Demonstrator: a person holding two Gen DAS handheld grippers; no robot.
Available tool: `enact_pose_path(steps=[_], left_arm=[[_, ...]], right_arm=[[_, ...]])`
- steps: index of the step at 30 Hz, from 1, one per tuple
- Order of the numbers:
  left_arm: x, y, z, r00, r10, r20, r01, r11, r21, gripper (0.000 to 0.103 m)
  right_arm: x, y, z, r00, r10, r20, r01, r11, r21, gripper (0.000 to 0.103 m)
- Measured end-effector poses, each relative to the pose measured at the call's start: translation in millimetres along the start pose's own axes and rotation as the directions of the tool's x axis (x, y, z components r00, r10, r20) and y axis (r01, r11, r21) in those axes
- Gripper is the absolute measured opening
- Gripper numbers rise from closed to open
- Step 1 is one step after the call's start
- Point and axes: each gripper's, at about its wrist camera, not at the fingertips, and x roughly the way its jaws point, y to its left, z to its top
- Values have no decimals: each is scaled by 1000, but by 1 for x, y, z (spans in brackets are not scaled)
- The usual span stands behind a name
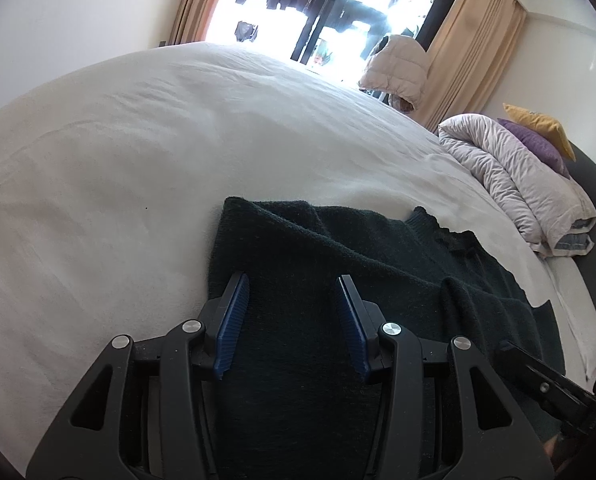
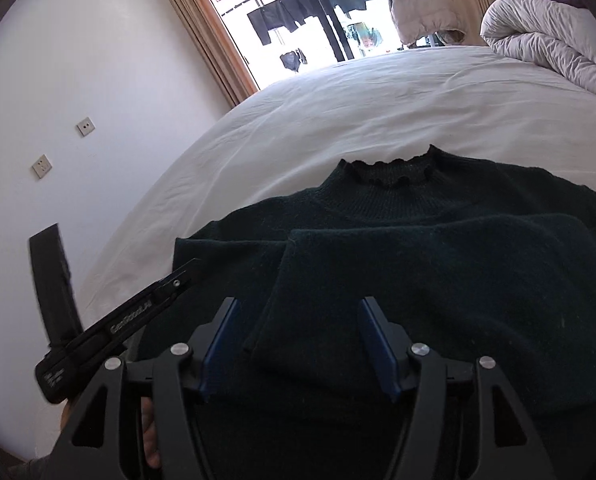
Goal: Fold small clothes
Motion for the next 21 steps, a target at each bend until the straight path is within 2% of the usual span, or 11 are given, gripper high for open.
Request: enact_pose_path(steps=[3, 5, 6, 8, 9, 10, 11, 13, 15, 18, 21], left_arm=[[-1, -1, 1, 1000, -5, -8, 5, 1000, -4, 46], [-4, -4, 5, 1000, -3, -26, 3, 1000, -2, 49], [-7, -7, 8, 999, 2, -37, -2, 1000, 0, 50], [-21, -16, 12, 999, 5, -33, -5, 1000, -11, 56], [-27, -21, 14, 999, -14, -31, 13, 999, -32, 59], [-31, -28, 15, 998, -39, -39, 37, 998, -50, 67], [-32, -38, 17, 996, -66, -66, 62, 996, -57, 76], [-22, -63, 20, 982, -124, -140, 120, 992, -40, 77], [-9, -89, 18, 965, -145, -219, 151, 988, 10, 77], [16, -109, 3, 934, -82, -348, 112, 991, 68, 77], [18, -115, -6, 939, -28, -343, 69, 992, 109, 71]], right_arm=[[-39, -26, -17, 998, -3, 62, -1, 998, 67, 65], [-46, -54, -33, 999, 16, 50, -23, 987, 158, 69], [-43, -71, -42, 998, 50, 35, -57, 973, 225, 69], [-45, -96, -52, 988, 127, 90, -148, 941, 304, 59], [-45, -102, -51, 984, 146, 105, -173, 927, 332, 55], [-44, -104, -50, 983, 150, 110, -178, 925, 335, 53], [-42, -103, -50, 983, 149, 108, -177, 928, 327, 53], [-42, -102, -51, 981, 153, 118, -183, 932, 313, 53], [-41, -107, -52, 975, 173, 136, -210, 921, 328, 51], [-40, -112, -53, 971, 185, 151, -227, 911, 344, 47], [-37, -112, -51, 967, 197, 163, -243, 906, 346, 46]])
